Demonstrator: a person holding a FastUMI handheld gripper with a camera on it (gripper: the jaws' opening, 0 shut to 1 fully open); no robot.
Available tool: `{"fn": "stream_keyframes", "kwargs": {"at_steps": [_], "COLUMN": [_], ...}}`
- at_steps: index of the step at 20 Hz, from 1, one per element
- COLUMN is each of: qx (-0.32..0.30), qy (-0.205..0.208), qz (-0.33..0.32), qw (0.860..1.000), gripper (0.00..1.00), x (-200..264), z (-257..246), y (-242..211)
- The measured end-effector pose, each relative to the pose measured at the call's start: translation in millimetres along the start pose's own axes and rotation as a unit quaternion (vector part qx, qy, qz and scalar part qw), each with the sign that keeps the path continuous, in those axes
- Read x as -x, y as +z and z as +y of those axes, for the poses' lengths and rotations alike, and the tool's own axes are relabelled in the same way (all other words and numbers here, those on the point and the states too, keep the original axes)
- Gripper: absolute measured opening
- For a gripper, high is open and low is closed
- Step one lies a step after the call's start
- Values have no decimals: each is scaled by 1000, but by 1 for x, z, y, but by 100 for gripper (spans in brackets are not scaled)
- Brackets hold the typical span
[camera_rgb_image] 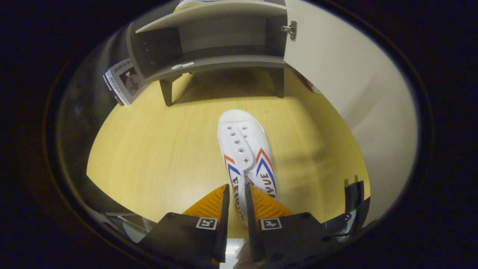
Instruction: Open the shoe cabinet door, grab the shoes and put them into the shoe cabinet, then close the shoe cabinet door.
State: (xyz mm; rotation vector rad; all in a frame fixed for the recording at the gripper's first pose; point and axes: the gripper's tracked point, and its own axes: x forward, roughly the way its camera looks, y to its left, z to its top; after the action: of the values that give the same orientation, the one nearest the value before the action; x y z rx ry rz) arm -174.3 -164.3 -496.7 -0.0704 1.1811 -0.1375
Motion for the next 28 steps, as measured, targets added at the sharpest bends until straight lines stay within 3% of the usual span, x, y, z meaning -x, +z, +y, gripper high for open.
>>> {"fn": "stream_keyframes", "kwargs": {"at_steps": [8,10,11,18,22,28], "qx": [8,14,10,-8,-25,-54], "qy": [28,36,36,41,54,44], "qz": [-6,-6,-10,-85,-58,-87], "qw": [1000,999,999,995,997,994], "gripper": [27,6,3,2,2,2], "x": [-29,-29,-28,2,-1,3], "z": [11,16,16,22,23,23], "y": [13,8,11,59,49,59]}}
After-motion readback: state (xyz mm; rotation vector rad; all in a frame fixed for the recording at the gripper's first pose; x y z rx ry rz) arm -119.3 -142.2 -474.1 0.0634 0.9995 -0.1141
